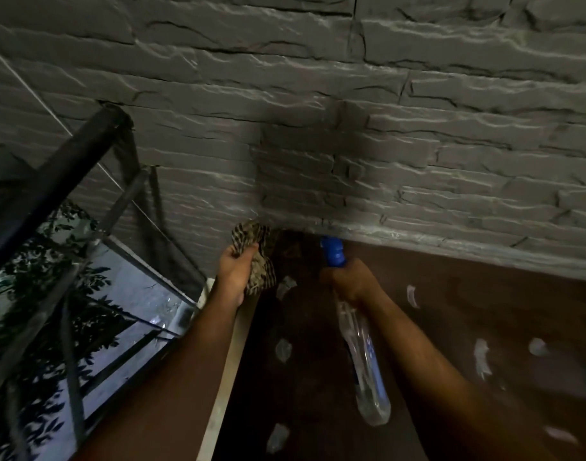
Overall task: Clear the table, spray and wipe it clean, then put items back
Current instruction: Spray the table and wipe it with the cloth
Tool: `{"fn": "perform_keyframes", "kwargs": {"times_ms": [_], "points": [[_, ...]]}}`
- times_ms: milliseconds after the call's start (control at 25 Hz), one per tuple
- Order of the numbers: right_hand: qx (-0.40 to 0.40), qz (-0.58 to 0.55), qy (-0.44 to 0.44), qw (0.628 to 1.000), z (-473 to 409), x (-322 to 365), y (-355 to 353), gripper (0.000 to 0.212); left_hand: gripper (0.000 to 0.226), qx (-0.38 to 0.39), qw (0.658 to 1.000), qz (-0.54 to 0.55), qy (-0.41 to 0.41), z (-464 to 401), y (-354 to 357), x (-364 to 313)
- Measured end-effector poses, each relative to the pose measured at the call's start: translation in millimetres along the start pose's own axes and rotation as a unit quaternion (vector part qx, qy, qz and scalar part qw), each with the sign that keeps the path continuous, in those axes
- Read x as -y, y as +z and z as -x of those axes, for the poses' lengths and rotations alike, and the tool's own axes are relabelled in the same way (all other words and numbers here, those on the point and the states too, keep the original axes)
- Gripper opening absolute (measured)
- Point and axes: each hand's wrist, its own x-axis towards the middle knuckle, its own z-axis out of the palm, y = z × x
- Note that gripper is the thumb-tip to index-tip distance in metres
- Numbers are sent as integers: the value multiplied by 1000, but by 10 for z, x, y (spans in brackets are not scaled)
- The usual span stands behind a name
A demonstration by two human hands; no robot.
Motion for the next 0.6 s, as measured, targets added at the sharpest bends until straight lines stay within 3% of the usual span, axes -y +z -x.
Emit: {"fn": "perform_keyframes", "kwargs": {"times_ms": [240, 320, 440, 520, 600], "points": [[2, -3, 22, 1000, -106, -141, -77, 9, 20, 10, 999, -28, 17, -166, 168, -17], [16, -16, 18, 1000, -123, -128, -75, 23, 29, 10, 999, -45, 18, -241, 210, -18], [38, -112, 28, 993, -114, -99, -31, 20, 26, 28, 992, -111, 59, -359, 303, 2], [55, -195, 35, 979, -123, -108, -22, 15, 33, 37, 964, -230, 126, -439, 385, 21], [56, -222, 40, 973, -237, -219, 21, 20, 41, 16, 904, -379, 197, -589, 505, 112]]}}
